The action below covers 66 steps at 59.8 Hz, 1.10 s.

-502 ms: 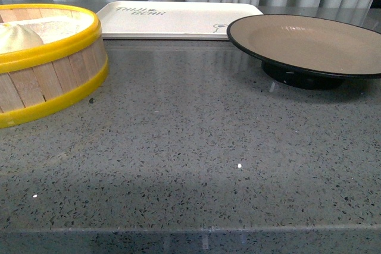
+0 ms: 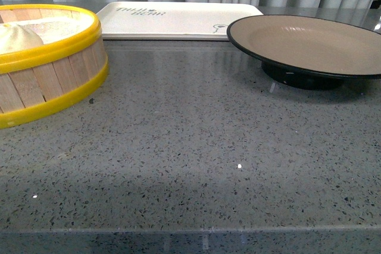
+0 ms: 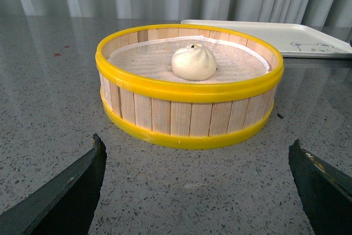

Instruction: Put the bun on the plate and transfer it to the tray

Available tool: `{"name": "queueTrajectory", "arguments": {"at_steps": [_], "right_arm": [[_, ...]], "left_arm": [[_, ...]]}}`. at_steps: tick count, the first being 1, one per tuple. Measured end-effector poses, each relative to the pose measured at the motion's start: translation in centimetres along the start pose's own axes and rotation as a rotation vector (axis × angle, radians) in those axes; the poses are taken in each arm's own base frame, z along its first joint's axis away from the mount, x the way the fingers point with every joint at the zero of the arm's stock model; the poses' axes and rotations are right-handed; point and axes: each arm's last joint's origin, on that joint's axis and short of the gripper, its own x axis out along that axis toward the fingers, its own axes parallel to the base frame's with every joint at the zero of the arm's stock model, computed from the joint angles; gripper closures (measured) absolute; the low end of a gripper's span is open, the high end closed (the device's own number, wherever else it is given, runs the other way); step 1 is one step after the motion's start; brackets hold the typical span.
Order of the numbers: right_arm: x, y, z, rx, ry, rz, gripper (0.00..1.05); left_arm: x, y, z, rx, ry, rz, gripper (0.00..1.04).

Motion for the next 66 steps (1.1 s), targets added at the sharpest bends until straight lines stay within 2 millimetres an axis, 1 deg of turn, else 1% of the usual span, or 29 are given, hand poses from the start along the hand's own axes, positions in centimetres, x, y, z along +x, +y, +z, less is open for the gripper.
{"name": "queueTrajectory", "arguments": {"at_steps": [26, 28, 29, 30, 31, 34, 36, 40, 46, 51, 53, 56, 58, 62, 64, 65, 66], "right_arm": [[0.0, 0.0, 0.0, 0.000, 0.000, 0.000, 0.08], [0.0, 0.0, 0.0, 0.000, 0.000, 0.000, 0.08], [0.0, 0.0, 0.0, 0.000, 0.000, 0.000, 0.08], [0.0, 0.0, 0.0, 0.000, 0.000, 0.000, 0.08], [0.0, 0.0, 0.0, 0.000, 0.000, 0.000, 0.08], [0.0, 0.0, 0.0, 0.000, 0.000, 0.002, 0.08], [0.0, 0.0, 0.0, 0.000, 0.000, 0.000, 0.08], [0.0, 0.0, 0.0, 0.000, 0.000, 0.000, 0.08], [0.0, 0.0, 0.0, 0.000, 0.000, 0.000, 0.08], [0.0, 0.0, 0.0, 0.000, 0.000, 0.000, 0.08], [0.0, 0.0, 0.0, 0.000, 0.000, 0.000, 0.08], [0.0, 0.0, 0.0, 0.000, 0.000, 0.000, 0.08], [0.0, 0.0, 0.0, 0.000, 0.000, 0.000, 0.08], [0.0, 0.0, 0.0, 0.000, 0.000, 0.000, 0.08], [0.0, 0.0, 0.0, 0.000, 0.000, 0.000, 0.08], [0.0, 0.0, 0.0, 0.000, 0.000, 0.000, 0.08], [0.0, 0.0, 0.0, 0.000, 0.000, 0.000, 0.08]], "left_arm": [[0.0, 0.0, 0.0, -0.002, 0.009, -0.003, 0.07], [0.1, 0.0, -0.1, -0.007, 0.091, -0.014, 0.07], [0.1, -0.1, -0.2, -0.015, 0.173, -0.023, 0.07], [0.1, -0.1, -0.1, -0.017, 0.210, -0.024, 0.07], [0.2, -0.1, 0.0, -0.026, 0.322, -0.026, 0.07], [0.3, -0.1, 0.4, -0.030, 0.427, -0.022, 0.07], [0.4, 0.0, 0.6, -0.032, 0.453, -0.018, 0.07], [0.7, 0.2, 1.6, -0.043, 0.456, -0.018, 0.07], [1.3, 0.7, 4.2, -0.056, 0.384, -0.006, 0.07], [2.4, 1.2, 7.8, -0.048, 0.273, 0.023, 0.07], [3.0, 1.3, 8.7, -0.043, 0.250, 0.030, 0.07], [4.1, 1.3, 10.2, -0.034, 0.219, 0.038, 0.07], [4.7, 1.2, 10.7, -0.032, 0.209, 0.032, 0.07], [6.6, 0.8, 12.4, -0.020, 0.185, 0.014, 0.07], [8.0, 0.3, 13.4, -0.007, 0.175, 0.002, 0.07], [9.1, -0.1, 14.1, -0.003, 0.173, -0.013, 0.07], [9.4, -0.3, 14.3, -0.002, 0.174, -0.019, 0.07]]}}
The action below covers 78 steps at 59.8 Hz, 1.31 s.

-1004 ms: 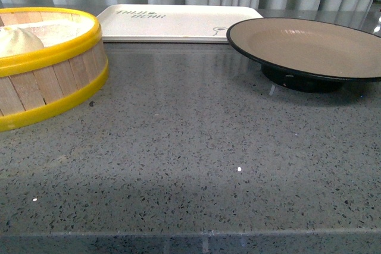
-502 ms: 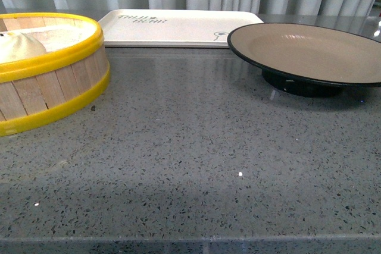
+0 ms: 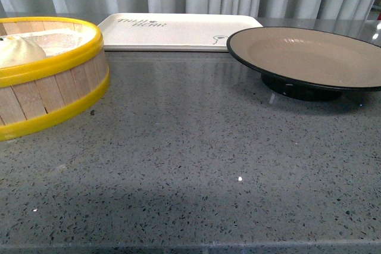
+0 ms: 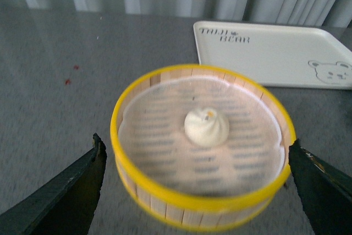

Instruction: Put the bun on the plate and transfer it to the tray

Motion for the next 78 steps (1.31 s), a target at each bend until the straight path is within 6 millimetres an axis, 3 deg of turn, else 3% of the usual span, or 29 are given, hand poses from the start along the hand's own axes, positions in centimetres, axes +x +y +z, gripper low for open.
{"name": "queueTrajectory", "arguments": {"at_steps": [4, 12, 20, 31, 78], "right_arm": [[0.0, 0.0, 0.0, 0.000, 0.000, 0.000, 0.08], [0.0, 0.0, 0.0, 0.000, 0.000, 0.000, 0.08], [0.0, 0.0, 0.0, 0.000, 0.000, 0.000, 0.08], [0.0, 0.0, 0.0, 0.000, 0.000, 0.000, 0.08], [0.0, 0.0, 0.0, 0.000, 0.000, 0.000, 0.08]], "left_arm": [[2.4, -1.1, 1.3, 0.029, 0.023, -0.032, 0.07], [6.1, -2.9, 2.0, 0.082, 0.099, -0.056, 0.07], [9.4, -4.1, 1.3, 0.123, 0.195, -0.046, 0.07], [12.0, -4.4, -0.1, 0.161, 0.300, 0.001, 0.07], [14.6, -3.7, -2.7, 0.130, 0.500, 0.074, 0.07]]}}
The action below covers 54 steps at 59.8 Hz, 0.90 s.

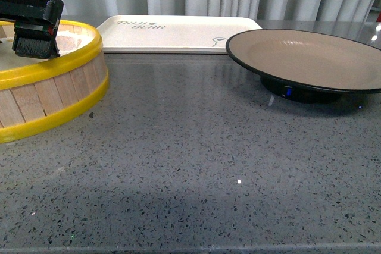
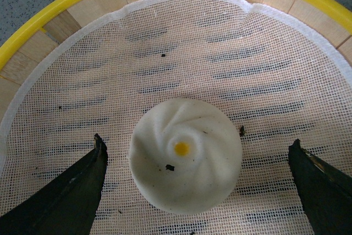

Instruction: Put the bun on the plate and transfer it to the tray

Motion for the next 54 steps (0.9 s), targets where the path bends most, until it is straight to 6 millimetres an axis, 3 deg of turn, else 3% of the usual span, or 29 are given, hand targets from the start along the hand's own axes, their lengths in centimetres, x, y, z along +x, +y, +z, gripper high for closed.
{"name": "queueTrajectory", "arguments": {"at_steps": [10, 13, 19, 35, 42, 54], "right_arm": [[0.00, 0.00, 0.00, 0.000, 0.000, 0.000, 0.08], [0.00, 0.00, 0.00, 0.000, 0.000, 0.000, 0.08], [0.00, 0.00, 0.00, 0.000, 0.000, 0.000, 0.08], [0.00, 0.00, 0.00, 0.000, 0.000, 0.000, 0.08], [0.00, 0.00, 0.00, 0.000, 0.000, 0.000, 0.08], [0.00, 0.00, 0.00, 0.000, 0.000, 0.000, 0.08]], "left_arm": [[0.08, 0.21, 0.04, -0.005, 0.001, 0.005, 0.07], [0.12, 0.26, 0.05, -0.005, 0.001, 0.006, 0.13], [0.24, 0.27, 0.07, -0.006, 0.003, 0.007, 0.28], [0.20, 0.15, 0.35, -0.011, 0.002, -0.011, 0.85], [0.23, 0.13, 0.37, -0.014, 0.007, -0.016, 0.99], [0.12, 0.15, 0.63, -0.026, 0.001, -0.022, 1.01]]}}
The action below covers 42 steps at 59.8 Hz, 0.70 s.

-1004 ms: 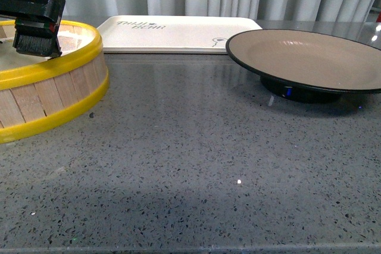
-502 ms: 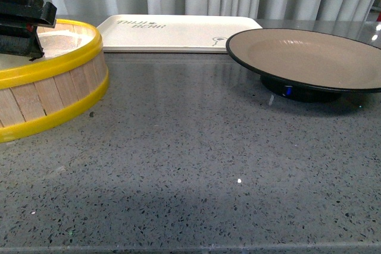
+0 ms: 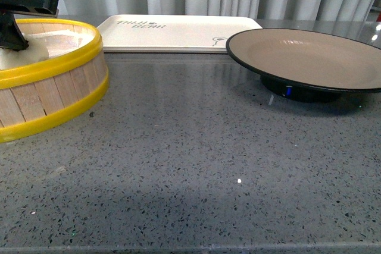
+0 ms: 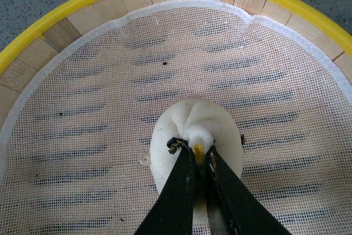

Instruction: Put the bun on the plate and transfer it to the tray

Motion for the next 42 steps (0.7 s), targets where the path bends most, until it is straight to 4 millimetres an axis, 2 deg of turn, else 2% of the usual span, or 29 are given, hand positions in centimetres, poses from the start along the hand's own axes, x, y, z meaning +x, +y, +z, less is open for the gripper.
{"name": "queueTrajectory", "arguments": {"at_steps": [13, 18, 25, 34, 42], "right_arm": [[0.0, 0.0, 0.0, 0.000, 0.000, 0.000, 0.08], [0.0, 0.0, 0.0, 0.000, 0.000, 0.000, 0.08], [0.0, 0.0, 0.0, 0.000, 0.000, 0.000, 0.08], [0.0, 0.0, 0.0, 0.000, 0.000, 0.000, 0.08], [0.0, 0.0, 0.0, 0.000, 0.000, 0.000, 0.08]], "left_arm": [[-0.3, 0.2, 0.6, -0.004, -0.006, 0.002, 1.01], [-1.0, 0.3, 1.8, -0.008, -0.037, 0.005, 1.01], [-3.2, 0.1, 4.7, -0.008, -0.122, -0.002, 1.01], [-5.9, -1.8, 7.6, 0.008, -0.218, -0.051, 1.01], [-8.3, -5.3, 10.1, 0.045, -0.298, -0.143, 1.01]]}}
